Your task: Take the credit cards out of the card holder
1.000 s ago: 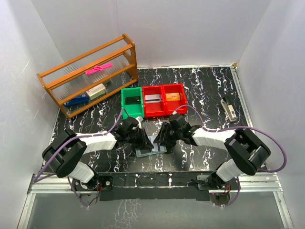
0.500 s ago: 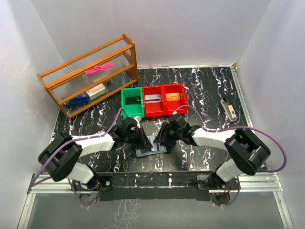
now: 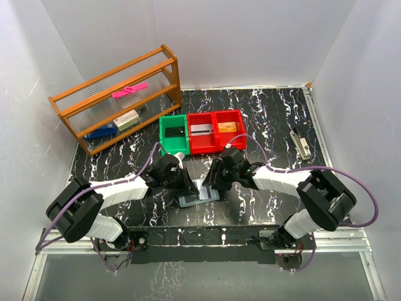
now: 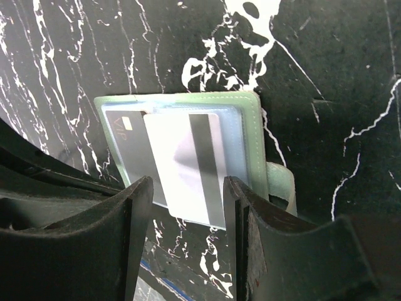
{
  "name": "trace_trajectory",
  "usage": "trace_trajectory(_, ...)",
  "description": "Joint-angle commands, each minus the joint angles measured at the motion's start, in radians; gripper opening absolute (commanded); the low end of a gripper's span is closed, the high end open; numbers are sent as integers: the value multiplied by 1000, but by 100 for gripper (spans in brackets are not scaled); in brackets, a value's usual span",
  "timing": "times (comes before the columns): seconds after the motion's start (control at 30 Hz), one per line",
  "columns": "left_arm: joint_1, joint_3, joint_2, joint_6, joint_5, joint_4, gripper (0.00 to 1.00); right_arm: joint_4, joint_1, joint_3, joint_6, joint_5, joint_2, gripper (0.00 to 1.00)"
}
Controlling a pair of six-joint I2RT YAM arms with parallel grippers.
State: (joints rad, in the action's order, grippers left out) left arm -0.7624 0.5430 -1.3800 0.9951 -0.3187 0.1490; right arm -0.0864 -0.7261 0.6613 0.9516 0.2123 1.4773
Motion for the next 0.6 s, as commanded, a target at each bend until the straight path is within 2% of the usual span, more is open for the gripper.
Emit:
trace_trajectory(0.0,-1,5,21,-7,-14,-2,6,20,-2,54,-36,20,-29,47)
trace_trajectory(0.07,-2,5,17,-3,-15,5,7,41,-1,51,-32,42,-31,48)
trace_trajectory(0.17,-2,5,16,2,-12,10,15,44,-1,44,-30,43,-19,48)
trace_trajectory(0.33,-1,2,16,8,6,-9,33,-15,-1,29,-11,-14,18,48)
trace_trajectory(0.43,-2,-1,-11,11,5,2,41,-36,-1,15,-6,-38,19,48)
trace_trajectory(0.57,-2,-2,-46,20,-12,37,44,-46,-2,2,4,-60,15,48)
